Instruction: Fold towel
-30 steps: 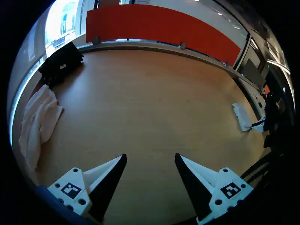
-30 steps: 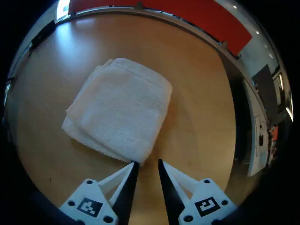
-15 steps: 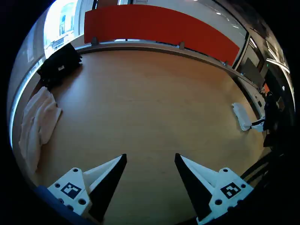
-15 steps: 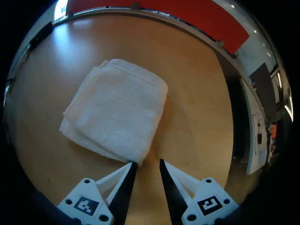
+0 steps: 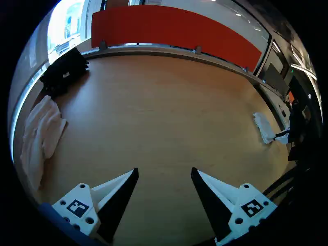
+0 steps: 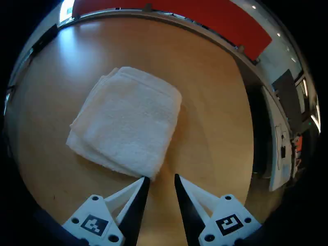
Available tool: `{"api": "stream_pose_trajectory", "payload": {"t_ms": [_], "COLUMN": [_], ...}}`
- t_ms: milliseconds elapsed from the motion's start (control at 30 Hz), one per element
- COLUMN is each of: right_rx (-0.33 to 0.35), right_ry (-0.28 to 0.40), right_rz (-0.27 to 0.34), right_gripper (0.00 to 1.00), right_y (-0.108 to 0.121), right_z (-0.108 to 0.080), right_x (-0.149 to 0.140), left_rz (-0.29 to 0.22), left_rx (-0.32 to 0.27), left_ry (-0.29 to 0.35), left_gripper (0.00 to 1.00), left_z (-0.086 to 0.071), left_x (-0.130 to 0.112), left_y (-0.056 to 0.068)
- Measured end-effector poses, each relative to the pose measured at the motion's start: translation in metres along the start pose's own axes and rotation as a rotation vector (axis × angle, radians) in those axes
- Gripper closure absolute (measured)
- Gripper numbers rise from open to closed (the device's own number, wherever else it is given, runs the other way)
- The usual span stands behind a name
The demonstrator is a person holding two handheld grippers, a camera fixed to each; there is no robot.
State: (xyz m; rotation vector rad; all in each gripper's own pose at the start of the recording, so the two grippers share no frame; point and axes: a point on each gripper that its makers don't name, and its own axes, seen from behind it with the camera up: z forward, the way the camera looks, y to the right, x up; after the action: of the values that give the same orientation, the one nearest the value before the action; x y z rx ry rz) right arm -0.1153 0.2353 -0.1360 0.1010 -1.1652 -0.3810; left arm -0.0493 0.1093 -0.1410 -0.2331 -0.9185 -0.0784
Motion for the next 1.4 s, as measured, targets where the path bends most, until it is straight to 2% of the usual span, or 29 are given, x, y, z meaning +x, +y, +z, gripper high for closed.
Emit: {"api": "stream_pose_trajectory", "payload": {"t_ms": [267, 567, 700, 767, 933, 1100, 1400], "right_rx": [0.004, -0.001, 0.002, 0.008, -0.005, -0.007, -0.015], "right_ry": [0.005, 0.016, 0.034, 0.045, 0.065, 0.083, 0.117], "right_rz": [0.004, 0.006, 0.017, 0.024, 0.033, 0.036, 0.063], "right_gripper": [0.54, 0.53, 0.29, 0.20, 0.16, 0.00, 0.00], "right_y": [-0.001, -0.005, -0.007, -0.010, -0.011, -0.014, -0.018], "right_z": [-0.005, -0.019, -0.025, -0.027, -0.031, -0.035, -0.041], "right_x": [0.001, 0.004, 0.008, 0.010, 0.016, 0.020, 0.028], "left_rz": [-0.003, -0.014, -0.012, -0.008, -0.004, 0.002, 0.004], "left_rx": [-0.003, -0.016, -0.022, -0.023, -0.029, -0.031, -0.036], "left_ry": [0.005, 0.016, 0.019, 0.022, 0.027, 0.029, 0.033], "left_gripper": [0.05, 0.05, 0.05, 0.05, 0.05, 0.05, 0.05], "left_z": [0.001, 0.002, 0.002, 0.002, 0.002, 0.001, -0.001], "left_x": [0.002, 0.005, 0.007, 0.008, 0.011, 0.012, 0.013], "left_y": [0.001, 0.003, 0.005, 0.005, 0.007, 0.007, 0.007]}}
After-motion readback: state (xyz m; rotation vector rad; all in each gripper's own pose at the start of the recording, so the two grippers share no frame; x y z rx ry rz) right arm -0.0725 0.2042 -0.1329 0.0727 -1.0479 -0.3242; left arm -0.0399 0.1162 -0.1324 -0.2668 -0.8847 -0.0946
